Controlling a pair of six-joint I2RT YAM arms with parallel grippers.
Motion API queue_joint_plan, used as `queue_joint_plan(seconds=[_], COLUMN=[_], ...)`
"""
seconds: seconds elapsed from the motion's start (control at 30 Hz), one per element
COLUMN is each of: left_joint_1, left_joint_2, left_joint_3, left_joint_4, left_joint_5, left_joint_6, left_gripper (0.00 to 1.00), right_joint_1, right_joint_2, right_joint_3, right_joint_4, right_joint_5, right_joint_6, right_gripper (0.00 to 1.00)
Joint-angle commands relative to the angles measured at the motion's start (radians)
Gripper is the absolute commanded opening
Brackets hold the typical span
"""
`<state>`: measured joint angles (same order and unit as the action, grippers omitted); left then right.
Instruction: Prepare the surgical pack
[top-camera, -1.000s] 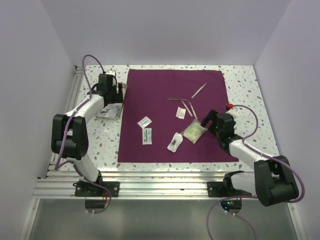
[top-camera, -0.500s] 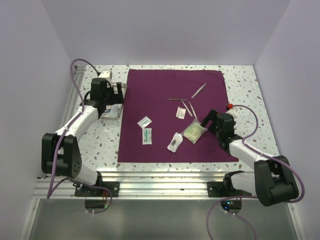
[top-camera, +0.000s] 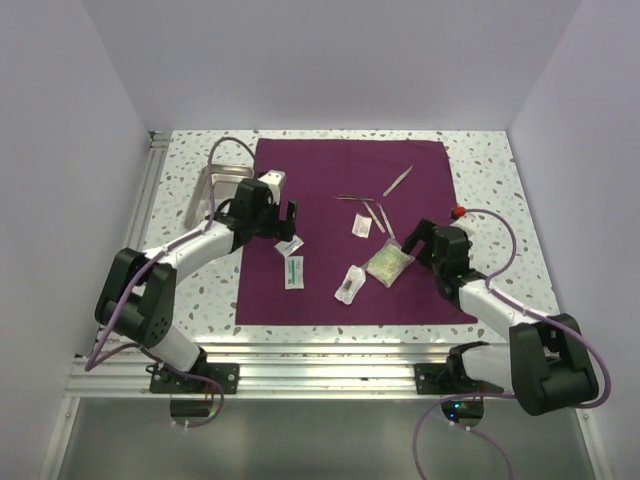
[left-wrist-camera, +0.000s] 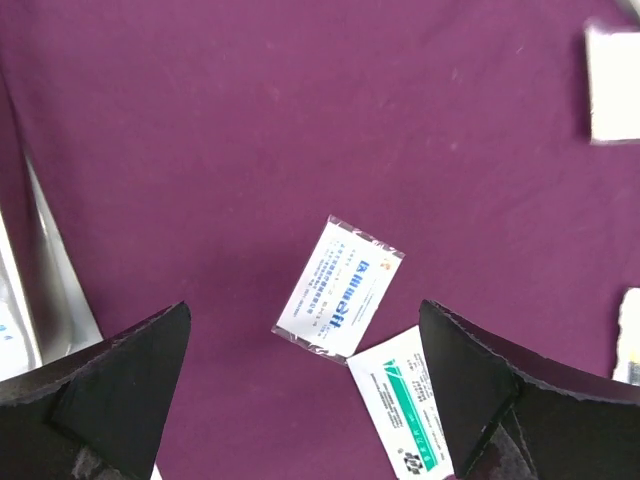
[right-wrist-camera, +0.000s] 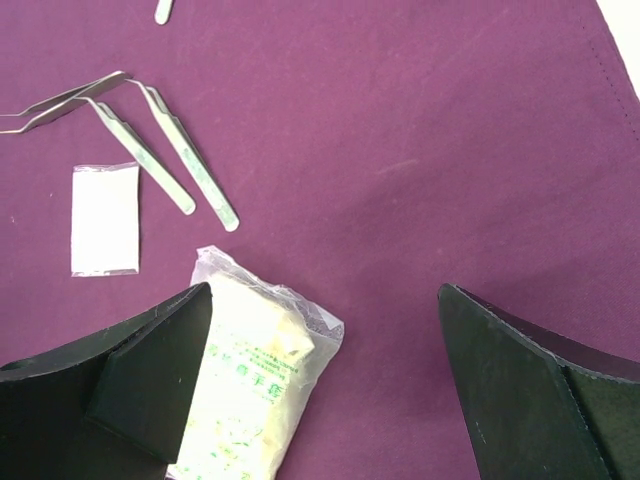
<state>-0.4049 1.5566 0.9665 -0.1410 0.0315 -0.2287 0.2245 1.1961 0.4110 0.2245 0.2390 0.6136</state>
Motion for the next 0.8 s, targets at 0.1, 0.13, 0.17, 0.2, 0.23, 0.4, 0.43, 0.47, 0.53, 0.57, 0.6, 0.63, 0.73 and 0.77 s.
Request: queue_joint_plan(seconds=[0.1,0.13,0.17,0.2,0.23,0.4,0.43,0.47,0.53,0.57,0.6,0.63,0.73,0.77], left_joint_1=[-0.037,-0.047,-0.054,-0.060,-0.070,-0.106,-0.110,-0.115,-0.120,-0.118,-0.118,-0.120,-0.121,-0.123], left_joint_2=[0.057,0.084,0.098,0.115,0.141,0.184,0.189,0.192,0.215,0.226,0.233,0.252,0.284,0.292], left_joint_3=[0.003,0.008,0.027,0.038,0.047,0.046,0.041,0.041,0.050,0.055,0.060,0.067,0.081,0.087], left_joint_4=[0.033,0.041,0.032,0.021,0.009,0.018,0.021,0.020,0.005,-0.005,-0.014,-0.017,-0.031,-0.041], left_joint_5=[-0.015,-0.005,-0.010,-0.028,-0.066,-0.094,-0.096,-0.100,-0.122,-0.136,-0.145,-0.137,-0.104,-0.107], left_joint_6=[0.074,0.090,0.097,0.101,0.106,0.124,0.126,0.127,0.129,0.126,0.124,0.124,0.118,0.117], left_gripper=[1.00,1.00,1.00,1.00,1.00,0.99,0.99,0.99,0.99,0.99,0.98,0.95,0.88,0.87], right_joint_1=[0.007,0.009,0.007,0.007,0.009,0.007,0.009,0.007,0.007,0.007,0.007,0.007,0.007,0.009], right_joint_2=[-0.004,0.000,0.006,0.010,0.011,0.010,0.010,0.013,0.016,0.019,0.020,0.023,0.026,0.028], right_joint_3=[0.040,0.043,0.045,0.045,0.046,0.043,0.045,0.045,0.049,0.049,0.049,0.051,0.052,0.054], right_joint_4=[0.012,0.013,0.012,0.012,0.012,0.015,0.015,0.015,0.013,0.012,0.013,0.013,0.013,0.013], right_joint_5=[-0.020,-0.021,-0.021,-0.023,-0.026,-0.029,-0.027,-0.029,-0.032,-0.030,-0.030,-0.029,-0.026,-0.026], right_joint_6=[-0.023,-0.023,-0.023,-0.023,-0.025,-0.025,-0.025,-0.023,-0.025,-0.025,-0.025,-0.025,-0.025,-0.025], right_gripper=[0.98,0.98,0.98,0.98,0.98,0.98,0.98,0.98,0.98,0.98,0.98,0.98,0.98,0.98])
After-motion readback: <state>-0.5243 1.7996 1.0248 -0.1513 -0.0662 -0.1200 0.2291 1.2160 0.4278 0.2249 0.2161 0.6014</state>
